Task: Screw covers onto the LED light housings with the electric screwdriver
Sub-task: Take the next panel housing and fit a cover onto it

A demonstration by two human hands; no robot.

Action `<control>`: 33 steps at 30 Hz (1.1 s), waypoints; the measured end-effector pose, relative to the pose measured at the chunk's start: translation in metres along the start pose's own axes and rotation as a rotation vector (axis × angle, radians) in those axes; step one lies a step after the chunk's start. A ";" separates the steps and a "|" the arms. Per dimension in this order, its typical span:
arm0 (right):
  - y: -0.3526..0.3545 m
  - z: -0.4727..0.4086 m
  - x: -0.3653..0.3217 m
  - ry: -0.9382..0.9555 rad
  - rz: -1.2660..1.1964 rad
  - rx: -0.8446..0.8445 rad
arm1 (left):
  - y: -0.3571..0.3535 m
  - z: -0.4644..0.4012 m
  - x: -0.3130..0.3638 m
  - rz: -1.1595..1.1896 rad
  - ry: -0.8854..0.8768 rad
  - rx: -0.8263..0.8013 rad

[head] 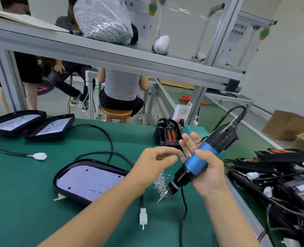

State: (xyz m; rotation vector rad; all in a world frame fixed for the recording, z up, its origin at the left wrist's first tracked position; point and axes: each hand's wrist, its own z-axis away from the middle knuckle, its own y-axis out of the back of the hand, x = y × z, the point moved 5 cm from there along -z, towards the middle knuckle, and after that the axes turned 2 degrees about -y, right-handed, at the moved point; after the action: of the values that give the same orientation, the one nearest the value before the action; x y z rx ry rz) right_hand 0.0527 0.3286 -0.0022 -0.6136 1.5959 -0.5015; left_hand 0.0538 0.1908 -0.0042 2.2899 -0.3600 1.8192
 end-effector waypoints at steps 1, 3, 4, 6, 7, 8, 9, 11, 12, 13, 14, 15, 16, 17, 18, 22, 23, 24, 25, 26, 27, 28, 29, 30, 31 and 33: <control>0.001 0.000 0.002 -0.011 0.010 -0.001 | -0.007 -0.001 0.002 0.071 -0.006 -0.029; 0.002 0.002 0.005 -0.032 0.011 -0.006 | -0.020 -0.002 0.005 0.152 -0.002 -0.033; 0.003 0.002 0.006 -0.041 0.003 -0.004 | -0.025 -0.004 0.004 0.177 0.003 -0.016; 0.005 0.004 0.005 -0.053 -0.022 0.003 | -0.031 -0.008 0.003 0.215 0.016 0.021; 0.006 0.005 0.005 -0.053 -0.026 0.006 | -0.032 -0.009 0.001 0.226 0.024 0.029; 0.007 0.006 0.003 -0.051 -0.024 0.010 | -0.033 -0.011 -0.001 0.226 0.031 0.025; 0.009 0.006 0.003 -0.048 -0.021 0.012 | -0.033 -0.013 -0.002 0.214 0.041 0.012; 0.010 0.008 0.001 -0.041 -0.009 0.011 | -0.034 -0.016 -0.007 0.192 0.070 -0.021; 0.011 0.008 0.001 -0.039 0.001 0.010 | -0.034 -0.018 -0.010 0.198 0.091 -0.035; 0.011 0.008 0.001 -0.040 0.007 0.011 | -0.034 -0.020 -0.012 0.213 0.115 -0.045; 0.011 0.007 0.001 -0.045 0.009 0.012 | -0.034 -0.022 -0.014 0.232 0.143 -0.058; 0.010 0.007 0.002 -0.055 0.007 0.011 | -0.033 -0.023 -0.015 0.254 0.171 -0.078; 0.010 0.005 0.003 -0.069 0.004 0.006 | -0.033 -0.025 -0.016 0.279 0.198 -0.105; 0.009 0.003 0.005 -0.086 -0.002 0.001 | -0.032 -0.027 -0.017 0.306 0.222 -0.131; 0.008 0.002 0.006 -0.104 -0.012 0.000 | -0.031 -0.028 -0.018 0.325 0.242 -0.147; 0.008 -0.008 0.016 -0.146 -0.099 0.040 | -0.020 -0.036 -0.029 0.073 0.291 -0.094; 0.009 -0.010 0.018 -0.143 -0.103 0.047 | -0.016 -0.038 -0.032 -0.122 0.278 -0.061; 0.009 -0.010 0.018 -0.140 -0.075 0.046 | -0.013 -0.040 -0.034 -0.338 0.250 -0.042; 0.010 -0.011 0.018 -0.137 -0.026 0.039 | -0.010 -0.042 -0.035 -0.539 0.211 -0.038; 0.011 -0.011 0.019 -0.134 0.021 0.025 | -0.008 -0.043 -0.036 -0.701 0.176 -0.037; 0.012 -0.011 0.019 -0.126 0.046 0.005 | -0.006 -0.043 -0.038 -0.806 0.155 -0.038; 0.012 -0.011 0.019 -0.115 0.048 -0.018 | -0.004 -0.043 -0.041 -0.866 0.154 -0.041; 0.013 -0.011 0.018 -0.100 0.040 -0.034 | -0.002 -0.042 -0.045 -0.897 0.167 -0.049; 0.015 -0.011 0.017 -0.079 0.031 -0.035 | 0.000 -0.041 -0.049 -0.903 0.183 -0.056; 0.017 -0.011 0.016 -0.051 0.028 -0.018 | 0.003 -0.039 -0.053 -0.878 0.198 -0.055; 0.022 -0.011 0.012 0.010 0.066 0.032 | 0.011 -0.036 -0.058 -0.736 0.235 -0.011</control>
State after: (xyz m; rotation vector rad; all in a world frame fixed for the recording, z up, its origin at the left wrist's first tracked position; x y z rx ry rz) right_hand 0.0386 0.3373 -0.0236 -0.5336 1.6098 -0.4807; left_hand 0.0041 0.1951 -0.0526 1.8039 0.4518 1.6285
